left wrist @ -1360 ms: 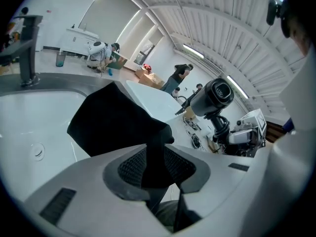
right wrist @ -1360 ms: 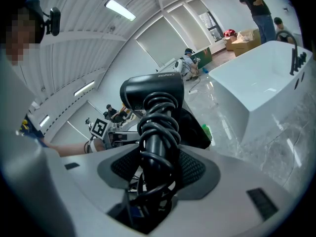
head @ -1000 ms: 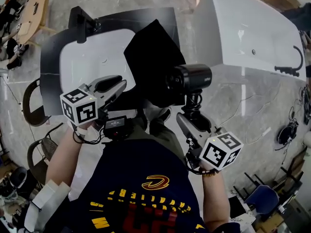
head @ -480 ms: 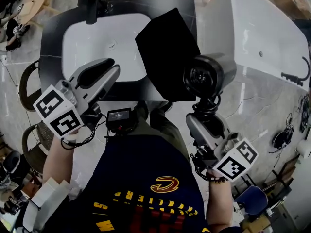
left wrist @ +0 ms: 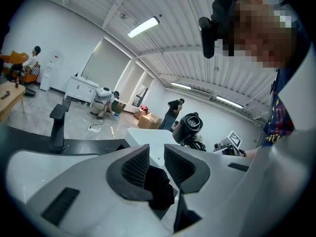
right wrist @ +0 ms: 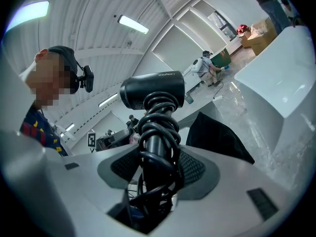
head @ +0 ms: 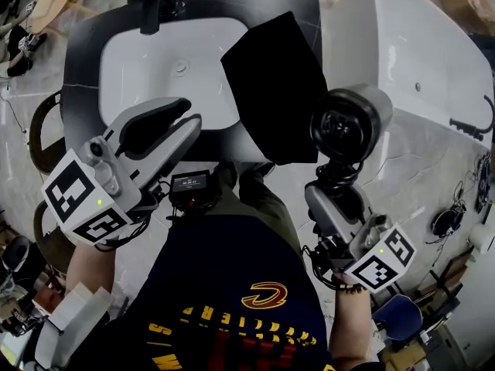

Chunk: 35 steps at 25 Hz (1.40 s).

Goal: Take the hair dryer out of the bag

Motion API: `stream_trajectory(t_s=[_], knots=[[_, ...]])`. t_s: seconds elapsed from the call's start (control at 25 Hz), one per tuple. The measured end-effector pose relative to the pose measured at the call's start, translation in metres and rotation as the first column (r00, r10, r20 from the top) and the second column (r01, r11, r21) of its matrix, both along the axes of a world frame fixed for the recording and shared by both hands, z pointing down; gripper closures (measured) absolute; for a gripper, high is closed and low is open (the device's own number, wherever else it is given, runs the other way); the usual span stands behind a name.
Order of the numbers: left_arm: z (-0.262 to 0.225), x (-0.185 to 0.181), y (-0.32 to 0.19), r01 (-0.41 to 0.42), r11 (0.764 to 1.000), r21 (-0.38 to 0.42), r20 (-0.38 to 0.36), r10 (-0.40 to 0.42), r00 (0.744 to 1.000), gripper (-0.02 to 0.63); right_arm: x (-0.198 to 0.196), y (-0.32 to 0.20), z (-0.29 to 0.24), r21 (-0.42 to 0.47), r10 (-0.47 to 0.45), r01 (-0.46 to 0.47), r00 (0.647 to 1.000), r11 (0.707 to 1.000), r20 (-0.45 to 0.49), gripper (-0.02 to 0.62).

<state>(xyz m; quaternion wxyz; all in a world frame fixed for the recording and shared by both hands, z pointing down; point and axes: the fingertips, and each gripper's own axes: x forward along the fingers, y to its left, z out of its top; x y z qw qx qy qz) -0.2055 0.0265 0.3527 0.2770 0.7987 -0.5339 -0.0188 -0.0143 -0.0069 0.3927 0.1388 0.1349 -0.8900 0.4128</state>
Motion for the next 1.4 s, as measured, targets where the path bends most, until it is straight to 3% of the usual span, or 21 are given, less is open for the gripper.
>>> stream_trajectory(t_s=[0.76, 1.4], knots=[[-0.018, -0.001, 0.003, -0.009, 1.000, 0.028, 0.001, 0.008, 1.000, 0.515, -0.009, 0.000, -0.001, 0.001, 0.001, -0.001, 1.000, 1.000, 0.021, 0.365], [-0.025, 0.000, 0.004, -0.009, 0.999, 0.032, 0.035, 0.008, 0.999, 0.515, 0.004, -0.014, 0.045, -0.054, 0.087, -0.090, 0.995, 0.995, -0.057, 0.365]])
